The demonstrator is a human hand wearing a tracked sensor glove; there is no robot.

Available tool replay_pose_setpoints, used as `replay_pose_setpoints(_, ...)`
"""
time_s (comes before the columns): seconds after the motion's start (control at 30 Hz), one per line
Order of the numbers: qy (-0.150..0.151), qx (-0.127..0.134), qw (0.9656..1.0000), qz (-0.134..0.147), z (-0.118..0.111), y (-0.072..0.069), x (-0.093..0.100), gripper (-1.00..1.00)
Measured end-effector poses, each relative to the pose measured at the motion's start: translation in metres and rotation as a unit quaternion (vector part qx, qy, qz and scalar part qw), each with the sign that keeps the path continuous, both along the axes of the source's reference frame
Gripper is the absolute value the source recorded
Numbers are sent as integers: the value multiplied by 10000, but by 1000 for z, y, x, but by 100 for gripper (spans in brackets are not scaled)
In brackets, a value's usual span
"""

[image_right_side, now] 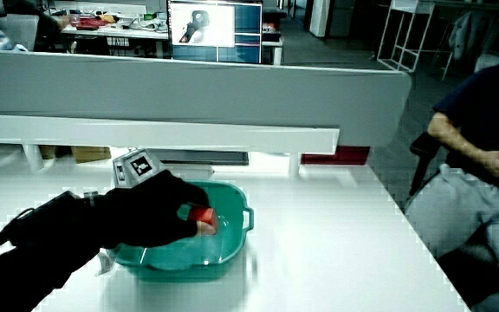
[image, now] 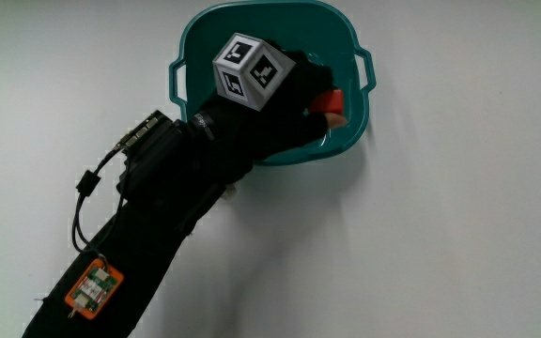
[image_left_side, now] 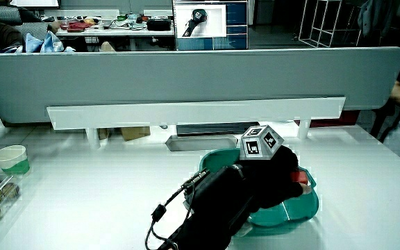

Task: Place red block

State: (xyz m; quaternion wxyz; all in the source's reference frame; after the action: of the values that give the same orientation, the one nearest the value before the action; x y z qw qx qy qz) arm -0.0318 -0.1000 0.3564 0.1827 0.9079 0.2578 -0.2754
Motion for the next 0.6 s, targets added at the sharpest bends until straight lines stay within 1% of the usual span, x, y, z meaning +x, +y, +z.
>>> replay_pose_setpoints(0.03, -54, -32, 9999, -93, 2, -1, -2, 0)
replay_pose_setpoints(0.07, -115, -119, 9997, -176, 5, -4, -4, 0)
replay_pose_setpoints(0.13, -191, -156, 9993, -294, 13, -8, -9, 0)
replay_pose_setpoints(0.17, -226, -237, 9988, -357, 16, -10, -11, 0)
replay_pose_setpoints(0.2, -254, -228, 9987, -388, 21, -13, -13, 0)
replay_pose_setpoints(0.23, -291, -294, 9981, -460, 23, -15, -15, 0)
replay_pose_setpoints(0.27, -381, -307, 9974, -526, 25, -16, -16, 0)
replay_pose_setpoints(0.33, -475, -405, 9962, -601, 32, -20, -19, 0)
replay_pose_setpoints(0.37, -542, -482, 9954, -630, 36, -22, -21, 0)
replay_pose_setpoints(0.43, -667, -544, 9938, -701, 43, -24, -23, 0)
replay_pose_setpoints(0.47, -759, -644, 9921, -761, 44, -25, -25, 0)
replay_pose_setpoints(0.57, -911, -748, 9896, -821, 55, -27, -27, 0)
replay_pose_setpoints(0.6, -971, -755, 9888, -840, 54, -27, -27, 0)
